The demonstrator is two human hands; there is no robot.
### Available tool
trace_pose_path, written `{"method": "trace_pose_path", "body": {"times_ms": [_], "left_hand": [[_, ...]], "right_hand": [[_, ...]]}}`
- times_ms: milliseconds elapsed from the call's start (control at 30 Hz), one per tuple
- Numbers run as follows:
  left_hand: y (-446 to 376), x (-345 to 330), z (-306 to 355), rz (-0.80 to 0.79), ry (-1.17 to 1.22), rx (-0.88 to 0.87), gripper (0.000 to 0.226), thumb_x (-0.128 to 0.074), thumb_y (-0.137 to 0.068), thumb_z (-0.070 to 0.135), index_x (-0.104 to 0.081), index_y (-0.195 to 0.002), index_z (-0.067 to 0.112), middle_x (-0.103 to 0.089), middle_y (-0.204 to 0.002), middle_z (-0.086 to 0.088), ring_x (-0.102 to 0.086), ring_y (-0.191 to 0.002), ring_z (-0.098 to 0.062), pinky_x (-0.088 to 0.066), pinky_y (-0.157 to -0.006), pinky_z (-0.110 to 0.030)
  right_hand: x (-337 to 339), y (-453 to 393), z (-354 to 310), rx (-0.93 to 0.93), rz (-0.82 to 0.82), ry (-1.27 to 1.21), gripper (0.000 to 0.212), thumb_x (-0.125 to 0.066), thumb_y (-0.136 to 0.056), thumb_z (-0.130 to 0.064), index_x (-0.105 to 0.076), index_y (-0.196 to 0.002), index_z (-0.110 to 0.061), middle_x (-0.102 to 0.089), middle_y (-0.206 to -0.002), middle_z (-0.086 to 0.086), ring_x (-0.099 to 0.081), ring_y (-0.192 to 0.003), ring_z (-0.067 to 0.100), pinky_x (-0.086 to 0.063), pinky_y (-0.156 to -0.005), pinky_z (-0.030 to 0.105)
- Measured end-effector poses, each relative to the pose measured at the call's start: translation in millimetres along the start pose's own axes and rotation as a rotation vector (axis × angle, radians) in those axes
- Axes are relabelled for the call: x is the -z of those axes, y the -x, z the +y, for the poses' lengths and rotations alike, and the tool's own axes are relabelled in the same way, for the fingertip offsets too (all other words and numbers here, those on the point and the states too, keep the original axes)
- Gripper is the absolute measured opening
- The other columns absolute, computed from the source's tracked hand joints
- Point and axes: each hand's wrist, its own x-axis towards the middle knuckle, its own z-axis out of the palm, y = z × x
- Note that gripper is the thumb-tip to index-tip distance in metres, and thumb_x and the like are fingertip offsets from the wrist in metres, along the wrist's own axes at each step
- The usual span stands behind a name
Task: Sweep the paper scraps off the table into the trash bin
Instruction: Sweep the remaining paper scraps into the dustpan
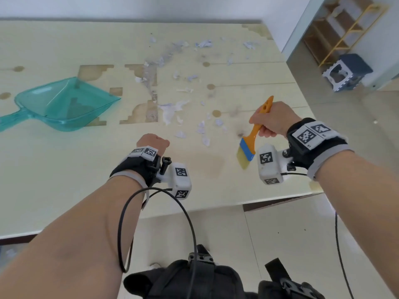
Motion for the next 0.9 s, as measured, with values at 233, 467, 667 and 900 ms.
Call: {"method": "trace_pose_path", "body": {"times_ms": [233, 467, 667, 900], "left_hand": [[4, -20, 20, -0.029, 0.007, -0.022, 0.032, -0.056, -0.087, 0.019, -0.039, -0.06, 0.019, -0.044, -0.063, -0.003, -0.044, -0.074, -0.022, -0.035, -0.059, -0.025], [5, -20, -7, -0.04, -0.019, -0.025, 0.026, -0.056, -0.089, 0.021, -0.05, -0.064, 0.016, -0.053, -0.072, -0.005, -0.048, -0.077, -0.024, -0.036, -0.061, -0.026], [0, -17, -10, -0.048, -0.023, -0.04, 0.018, -0.055, -0.089, 0.022, -0.055, -0.071, 0.017, -0.056, -0.084, -0.005, -0.049, -0.08, -0.024, -0.035, -0.071, -0.025], [7, -31, 25, -0.079, -0.007, -0.086, 0.034, -0.055, -0.087, 0.018, -0.04, -0.057, 0.02, -0.043, -0.058, 0.003, -0.046, -0.074, -0.024, -0.034, -0.056, -0.024]], "right_hand": [[-11, 10, 26, -0.243, -0.182, 0.348, 0.022, -0.078, -0.071, -0.024, -0.065, -0.069, -0.007, -0.07, -0.056, 0.005, -0.063, -0.043, 0.015, -0.053, -0.049, 0.022], [-85, 12, 6, -0.107, -0.024, -0.004, 0.024, -0.065, -0.078, -0.023, -0.056, -0.062, -0.008, -0.068, -0.061, 0.01, -0.065, -0.056, 0.024, -0.058, -0.063, 0.034], [-70, 18, -5, 0.04, 0.158, -0.274, 0.022, -0.061, -0.078, -0.016, -0.047, -0.062, -0.009, -0.063, -0.057, 0.014, -0.061, -0.05, 0.026, -0.053, -0.052, 0.03], [-30, 22, 29, -0.068, 0.185, 0.379, 0.025, -0.054, -0.075, -0.023, -0.042, -0.054, -0.014, -0.059, -0.065, 0.011, -0.06, -0.071, 0.031, -0.051, -0.073, 0.038]]}}
